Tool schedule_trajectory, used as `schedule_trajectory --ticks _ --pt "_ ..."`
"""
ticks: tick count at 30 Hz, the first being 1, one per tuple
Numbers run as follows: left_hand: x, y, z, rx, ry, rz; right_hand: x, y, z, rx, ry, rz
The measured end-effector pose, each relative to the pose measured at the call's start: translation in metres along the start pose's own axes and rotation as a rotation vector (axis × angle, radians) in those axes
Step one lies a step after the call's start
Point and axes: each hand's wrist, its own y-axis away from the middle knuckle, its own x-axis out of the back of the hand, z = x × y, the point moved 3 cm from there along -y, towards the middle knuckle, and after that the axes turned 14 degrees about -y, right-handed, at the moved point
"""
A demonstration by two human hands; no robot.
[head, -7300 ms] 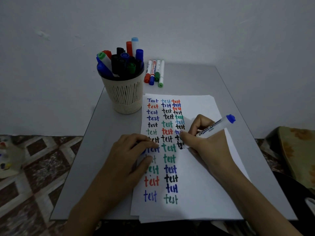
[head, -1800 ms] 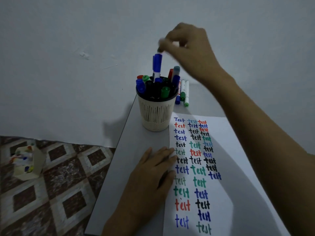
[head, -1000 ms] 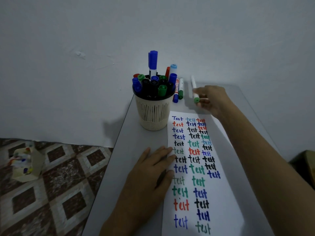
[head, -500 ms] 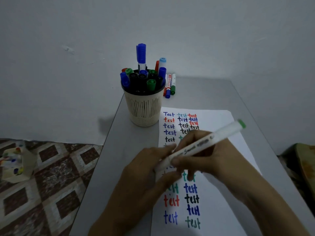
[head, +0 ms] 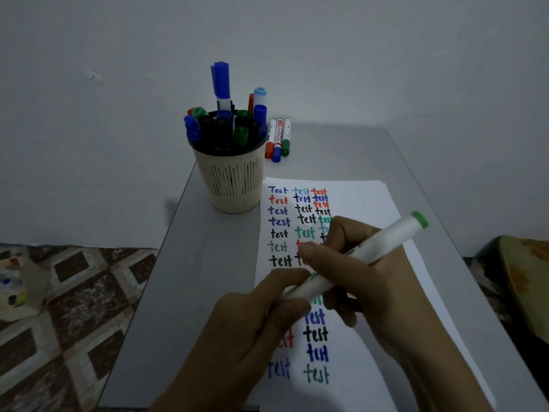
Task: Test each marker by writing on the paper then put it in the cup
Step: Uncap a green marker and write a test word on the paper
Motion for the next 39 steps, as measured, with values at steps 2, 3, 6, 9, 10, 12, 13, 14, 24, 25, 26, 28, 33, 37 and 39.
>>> schedule_trajectory --ticks 2,3,6,9,10,12,13,14,24,25,26,28,33,37,39 --pt "-0.003 -0.002 -0.004 -0.005 0.020 0.013 0.002 0.000 -0.002 0.010 0.021 -0.026" --pt "-0.002 -0.003 -0.002 -0.004 0.023 0.027 0.002 0.000 -0.003 0.013 0.038 -0.040" --pt "0.000 -0.001 -0.003 -0.010 0.038 0.079 0.003 -0.002 -0.005 0.039 0.092 -0.051" --pt "0.003 -0.001 -0.014 0.075 -0.010 0.120 0.019 -0.004 -0.013 0.138 -0.015 0.034" --pt "0.003 -0.001 -0.017 0.103 -0.056 0.116 0.028 -0.005 -0.017 0.176 -0.071 0.068" --pt "-0.001 -0.002 -0.024 0.101 -0.168 0.091 0.043 -0.006 -0.022 0.208 -0.166 0.124" --pt "-0.004 -0.003 -0.026 0.091 -0.208 0.086 0.048 -0.006 -0.022 0.205 -0.190 0.145" --pt "-0.006 -0.003 -0.029 0.094 -0.222 0.078 0.052 -0.006 -0.021 0.195 -0.198 0.159" --pt "-0.009 -0.001 -0.035 0.033 -0.237 0.135 0.050 -0.007 0.019 0.160 -0.024 0.188" --pt "-0.009 -0.001 -0.036 0.032 -0.236 0.138 0.051 -0.007 0.021 0.170 -0.042 0.206" --pt "-0.009 -0.001 -0.036 0.029 -0.238 0.141 0.052 -0.006 0.023 0.181 -0.064 0.219" --pt "-0.008 -0.001 -0.036 0.026 -0.248 0.144 0.054 -0.004 0.028 0.183 -0.111 0.232" --pt "-0.007 -0.003 -0.034 0.041 -0.282 0.129 0.053 -0.003 0.036 0.166 -0.068 0.236" --pt "-0.007 -0.003 -0.035 0.054 -0.286 0.119 0.053 -0.004 0.039 0.180 -0.031 0.195" --pt "-0.007 -0.003 -0.035 0.052 -0.292 0.122 0.053 -0.003 0.040 0.192 -0.015 0.168"
